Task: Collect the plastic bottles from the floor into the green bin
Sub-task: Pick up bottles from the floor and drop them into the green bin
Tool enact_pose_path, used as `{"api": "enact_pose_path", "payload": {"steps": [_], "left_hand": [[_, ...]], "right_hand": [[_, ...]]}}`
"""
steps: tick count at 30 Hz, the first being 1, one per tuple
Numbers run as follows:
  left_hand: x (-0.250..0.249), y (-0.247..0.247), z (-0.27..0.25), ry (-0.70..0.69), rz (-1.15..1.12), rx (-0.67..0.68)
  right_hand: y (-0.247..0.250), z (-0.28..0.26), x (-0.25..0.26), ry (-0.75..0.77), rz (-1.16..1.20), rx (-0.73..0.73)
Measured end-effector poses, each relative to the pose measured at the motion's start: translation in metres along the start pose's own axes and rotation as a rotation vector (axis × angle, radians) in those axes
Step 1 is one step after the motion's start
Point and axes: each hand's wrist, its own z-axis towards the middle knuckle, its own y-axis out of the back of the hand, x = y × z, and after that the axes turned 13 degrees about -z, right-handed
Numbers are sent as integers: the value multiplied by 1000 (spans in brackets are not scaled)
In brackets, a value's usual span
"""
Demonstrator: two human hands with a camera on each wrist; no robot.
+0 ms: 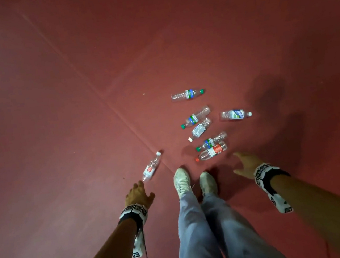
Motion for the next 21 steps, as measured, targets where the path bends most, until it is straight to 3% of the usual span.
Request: {"api": "enact_pose_path", "payload": {"steps": [14, 18, 21], "left_hand": [[53, -204, 257, -111, 143, 29], [62, -239, 316, -117, 211, -58], [65, -252, 353, -69, 194, -114]], "right_hand": [[-159, 271, -5, 161, -320, -4], [-192, 326, 3, 273, -554, -85], [-213, 357, 6, 350, -683, -67]]}}
